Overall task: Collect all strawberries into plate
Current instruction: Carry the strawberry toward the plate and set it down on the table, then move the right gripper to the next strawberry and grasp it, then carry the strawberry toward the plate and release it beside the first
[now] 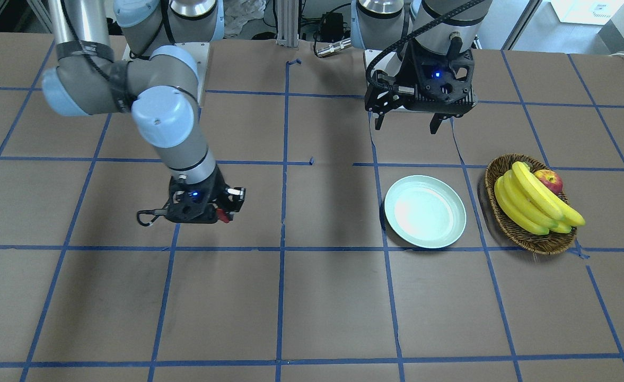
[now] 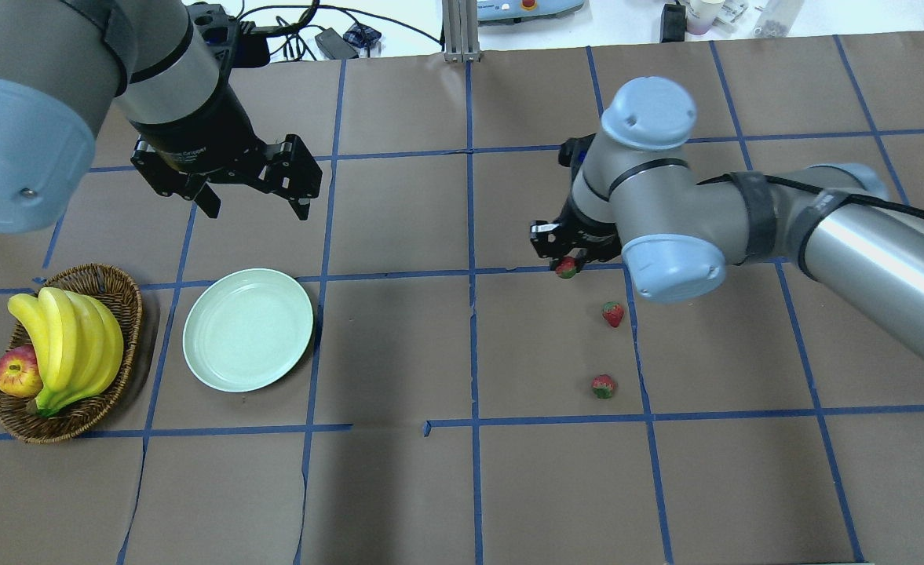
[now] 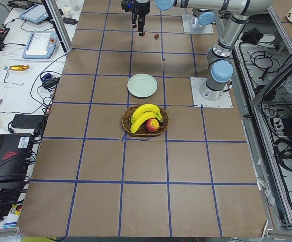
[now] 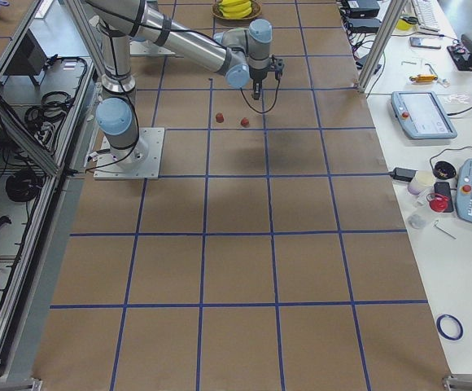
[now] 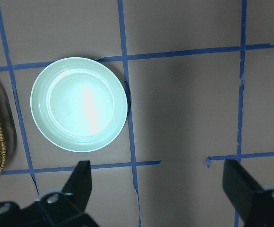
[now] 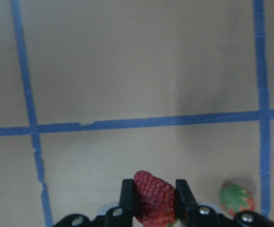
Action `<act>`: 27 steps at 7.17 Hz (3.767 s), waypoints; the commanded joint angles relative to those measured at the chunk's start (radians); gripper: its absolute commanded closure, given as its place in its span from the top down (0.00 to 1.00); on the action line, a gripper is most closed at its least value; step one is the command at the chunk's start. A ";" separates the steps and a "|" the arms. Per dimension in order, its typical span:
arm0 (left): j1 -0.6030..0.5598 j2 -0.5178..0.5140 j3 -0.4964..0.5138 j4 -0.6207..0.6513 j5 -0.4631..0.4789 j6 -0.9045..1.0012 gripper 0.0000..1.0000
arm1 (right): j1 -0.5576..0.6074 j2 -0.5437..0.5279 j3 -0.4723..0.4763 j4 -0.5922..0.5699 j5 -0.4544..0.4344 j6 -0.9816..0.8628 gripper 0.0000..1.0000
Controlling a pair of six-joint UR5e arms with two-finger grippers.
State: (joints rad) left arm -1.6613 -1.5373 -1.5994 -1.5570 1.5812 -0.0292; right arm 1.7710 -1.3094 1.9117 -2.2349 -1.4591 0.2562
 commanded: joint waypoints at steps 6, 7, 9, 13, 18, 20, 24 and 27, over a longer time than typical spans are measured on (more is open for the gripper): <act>0.000 -0.001 0.000 0.000 0.000 0.000 1.00 | 0.229 0.159 0.009 -0.195 0.144 0.060 0.95; 0.000 -0.001 0.000 0.000 0.000 0.000 1.00 | 0.229 0.156 0.013 -0.184 0.131 0.058 1.00; 0.000 0.000 0.000 0.000 0.000 0.000 1.00 | 0.207 0.137 0.000 -0.181 0.021 0.054 1.00; 0.000 0.000 0.000 0.000 0.000 0.002 1.00 | -0.049 0.047 0.009 0.009 -0.122 0.044 1.00; -0.001 -0.001 -0.004 0.000 0.000 0.000 1.00 | -0.137 0.074 0.058 0.072 -0.141 0.055 0.81; -0.001 -0.001 -0.004 0.000 0.000 0.000 1.00 | -0.137 0.082 0.061 0.073 -0.141 0.046 0.28; 0.000 -0.001 -0.002 0.000 0.000 0.000 1.00 | -0.130 0.067 0.038 0.058 -0.135 0.023 0.00; 0.000 -0.001 -0.002 0.000 -0.001 0.000 1.00 | -0.043 0.056 -0.104 0.060 0.035 0.088 0.00</act>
State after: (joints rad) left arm -1.6613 -1.5386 -1.6015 -1.5570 1.5805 -0.0291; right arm 1.6721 -1.2493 1.8572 -2.1720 -1.5035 0.3022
